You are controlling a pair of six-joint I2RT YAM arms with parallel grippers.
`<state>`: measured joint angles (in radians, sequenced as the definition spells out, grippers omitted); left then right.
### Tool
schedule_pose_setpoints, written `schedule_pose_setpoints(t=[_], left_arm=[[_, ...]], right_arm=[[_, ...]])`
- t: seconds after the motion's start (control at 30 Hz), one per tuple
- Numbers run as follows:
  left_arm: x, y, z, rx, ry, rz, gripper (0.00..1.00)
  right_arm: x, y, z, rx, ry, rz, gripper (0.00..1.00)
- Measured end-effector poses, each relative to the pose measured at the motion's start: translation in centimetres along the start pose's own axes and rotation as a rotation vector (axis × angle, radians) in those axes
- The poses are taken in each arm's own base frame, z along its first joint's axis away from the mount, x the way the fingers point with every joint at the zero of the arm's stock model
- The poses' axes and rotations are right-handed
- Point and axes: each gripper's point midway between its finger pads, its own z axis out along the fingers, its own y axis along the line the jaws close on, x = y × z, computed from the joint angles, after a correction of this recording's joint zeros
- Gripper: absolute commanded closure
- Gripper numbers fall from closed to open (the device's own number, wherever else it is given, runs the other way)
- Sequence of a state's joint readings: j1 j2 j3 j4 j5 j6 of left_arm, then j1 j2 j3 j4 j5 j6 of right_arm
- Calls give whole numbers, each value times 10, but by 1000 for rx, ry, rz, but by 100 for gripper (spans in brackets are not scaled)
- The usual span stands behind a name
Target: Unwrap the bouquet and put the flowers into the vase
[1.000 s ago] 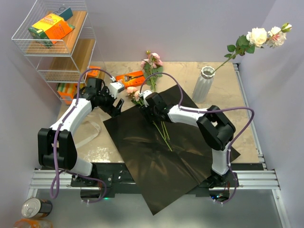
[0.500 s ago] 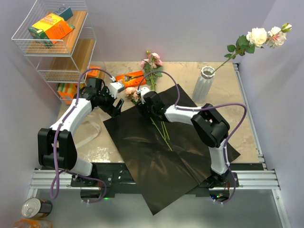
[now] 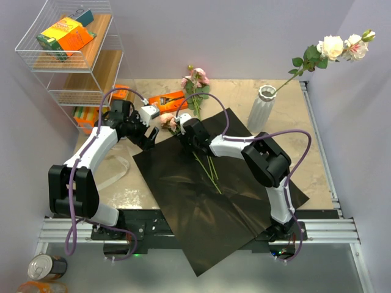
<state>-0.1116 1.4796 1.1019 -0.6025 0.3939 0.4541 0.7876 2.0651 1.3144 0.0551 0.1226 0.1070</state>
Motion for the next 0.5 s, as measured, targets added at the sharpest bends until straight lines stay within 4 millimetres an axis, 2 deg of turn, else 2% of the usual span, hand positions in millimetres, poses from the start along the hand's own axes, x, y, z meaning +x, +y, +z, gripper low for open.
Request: schedule_pose_setpoints(t=[0.13,0.4,0.5], left_arm=[[0,0,0,1,0,2,7],[2,-1,0,4,7,-1,7],[2,-1,0,5,8,-1,7]], right_arm=[[-1,-1,4,12,1,1,68],[-9,-1,11,17,1,-3,96],[-21,0,10,17,-10,-12,100]])
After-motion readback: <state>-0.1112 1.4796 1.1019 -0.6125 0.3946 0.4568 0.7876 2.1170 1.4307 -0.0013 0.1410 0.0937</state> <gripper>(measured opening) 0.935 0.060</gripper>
